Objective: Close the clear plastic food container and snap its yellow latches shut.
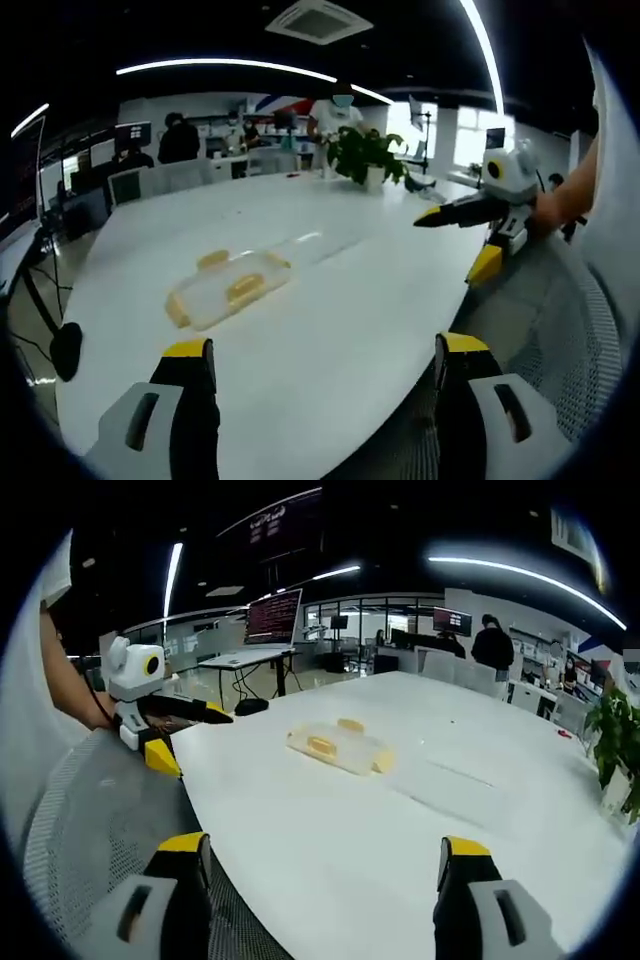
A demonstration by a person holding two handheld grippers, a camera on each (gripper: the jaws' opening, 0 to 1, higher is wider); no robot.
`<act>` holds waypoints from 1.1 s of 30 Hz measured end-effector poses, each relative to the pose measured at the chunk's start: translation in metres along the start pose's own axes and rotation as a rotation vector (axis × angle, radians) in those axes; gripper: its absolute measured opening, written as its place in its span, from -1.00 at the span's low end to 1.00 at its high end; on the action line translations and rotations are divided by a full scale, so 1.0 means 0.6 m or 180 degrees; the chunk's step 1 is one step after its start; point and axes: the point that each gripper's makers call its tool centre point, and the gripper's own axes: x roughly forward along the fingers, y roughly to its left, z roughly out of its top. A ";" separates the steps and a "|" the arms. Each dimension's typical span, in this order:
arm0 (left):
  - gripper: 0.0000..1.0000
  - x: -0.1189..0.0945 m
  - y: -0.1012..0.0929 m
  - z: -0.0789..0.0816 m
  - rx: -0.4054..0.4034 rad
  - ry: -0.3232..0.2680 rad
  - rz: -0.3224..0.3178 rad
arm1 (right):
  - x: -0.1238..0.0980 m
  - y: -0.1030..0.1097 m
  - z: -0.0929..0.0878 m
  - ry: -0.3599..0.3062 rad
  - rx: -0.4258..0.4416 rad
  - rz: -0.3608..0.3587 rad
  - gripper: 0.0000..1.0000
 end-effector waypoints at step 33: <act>0.73 -0.004 0.007 -0.001 -0.0066 -0.0032 0.0017 | -0.002 -0.006 0.002 0.0016 -0.0191 -0.0084 0.83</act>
